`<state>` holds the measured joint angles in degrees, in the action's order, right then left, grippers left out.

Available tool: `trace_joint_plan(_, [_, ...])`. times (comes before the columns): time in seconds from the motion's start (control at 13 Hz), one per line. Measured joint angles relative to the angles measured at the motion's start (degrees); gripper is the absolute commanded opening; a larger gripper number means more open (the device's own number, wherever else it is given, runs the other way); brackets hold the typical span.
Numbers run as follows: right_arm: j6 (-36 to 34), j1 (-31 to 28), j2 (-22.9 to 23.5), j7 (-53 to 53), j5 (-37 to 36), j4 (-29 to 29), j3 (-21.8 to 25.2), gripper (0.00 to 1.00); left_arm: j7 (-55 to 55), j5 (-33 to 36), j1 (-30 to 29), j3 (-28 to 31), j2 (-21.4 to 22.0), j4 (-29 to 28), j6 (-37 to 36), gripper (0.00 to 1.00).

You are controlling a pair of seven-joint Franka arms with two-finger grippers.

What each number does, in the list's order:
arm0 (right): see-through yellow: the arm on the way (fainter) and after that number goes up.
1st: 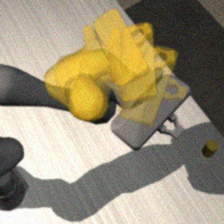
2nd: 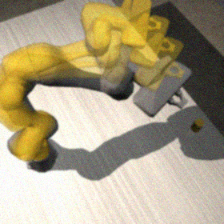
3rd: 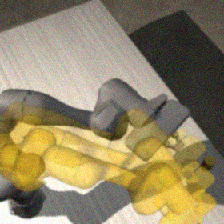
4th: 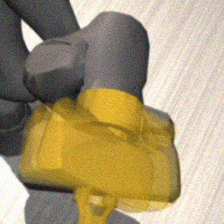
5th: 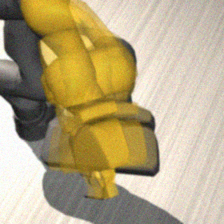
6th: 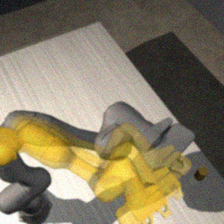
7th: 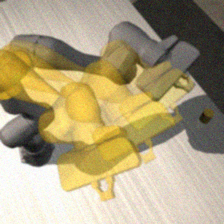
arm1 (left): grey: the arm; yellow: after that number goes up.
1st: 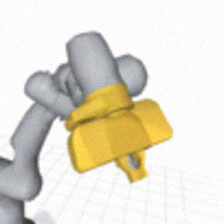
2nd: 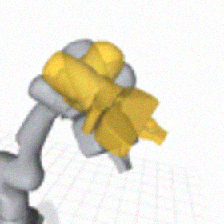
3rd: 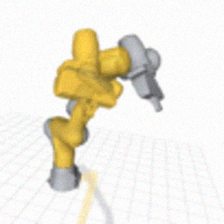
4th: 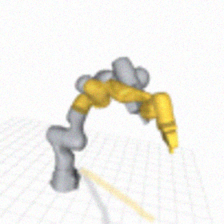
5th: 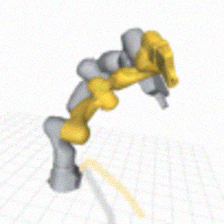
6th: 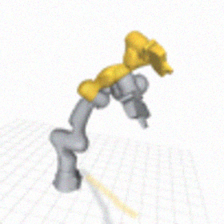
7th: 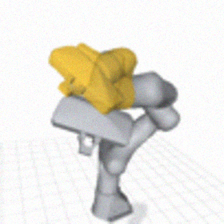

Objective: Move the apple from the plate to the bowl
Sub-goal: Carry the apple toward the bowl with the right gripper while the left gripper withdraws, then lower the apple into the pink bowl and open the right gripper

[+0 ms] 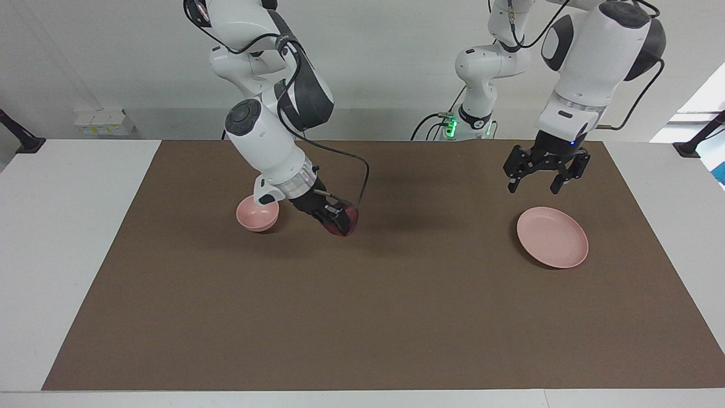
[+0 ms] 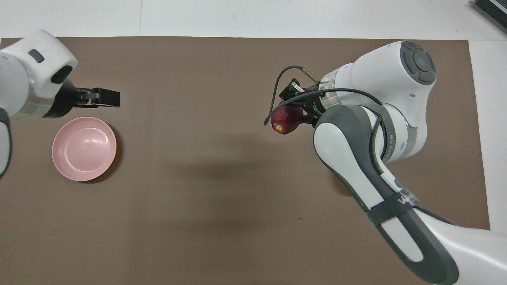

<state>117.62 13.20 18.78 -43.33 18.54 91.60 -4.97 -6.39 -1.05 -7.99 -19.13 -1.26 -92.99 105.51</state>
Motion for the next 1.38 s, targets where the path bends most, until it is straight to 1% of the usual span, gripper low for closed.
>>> trace_joint_plan(0.15, [-2.7, -1.8, -0.1, 7.2, -4.8, 0.3, 0.1, 0.00, 2.8, 0.0, -0.8, 0.2, 0.2, 3.4, -5.6, 1.00])
trace_joint_plan(0.23, [-3.4, -2.5, -0.2, 10.0, -8.3, 0.6, 0.2, 0.00, 3.0, 0.1, -0.8, 0.3, 0.4, 3.9, -7.0, 1.00])
trace_joint_plan(0.38, [-4.2, -3.3, -0.9, 14.3, -14.9, 2.0, 0.2, 0.00, 3.1, 0.2, -1.1, 0.3, 0.4, 4.0, -7.9, 1.00])
trace_joint_plan(0.62, [-4.1, -5.2, -3.3, 20.3, -21.2, 7.0, 0.2, 0.00, 3.1, 0.2, -1.5, 0.4, 0.4, 4.0, -8.3, 1.00])
trace_joint_plan(0.77, [-2.2, -6.7, -6.3, 21.8, -23.1, 13.1, 0.3, 0.00, 3.1, 0.3, -1.5, 1.2, 0.4, 4.0, -8.4, 1.00])
trace_joint_plan(1.0, [5.4, -7.4, -12.6, 22.3, -23.5, 26.3, 0.2, 0.00, 3.7, 1.5, -1.6, 2.8, 0.4, 4.1, -8.9, 1.00])
trace_joint_plan(1.15, [8.8, -8.0, -16.8, 22.3, -23.5, 33.8, 0.3, 0.00, 5.0, 2.5, -1.1, 4.4, 0.8, 4.3, -9.3, 1.00])
trace_joint_plan(1.23, [10.4, -8.4, -18.5, 22.5, -23.5, 36.6, 0.2, 0.00, 5.7, 2.6, 0.5, 6.6, 1.3, 4.3, -9.8, 1.00])
trace_joint_plan(1.31, [11.9, -9.1, -19.6, 23.0, -23.5, 38.5, 0.2, 0.00, 6.4, 2.6, 3.4, 10.3, 1.8, 4.3, -10.6, 1.00])
trace_joint_plan(1.38, [14.0, -10.0, -19.7, 23.8, -23.6, 39.5, 0.2, 0.00, 7.1, 2.6, 5.7, 13.1, 2.1, 4.3, -11.4, 1.00])
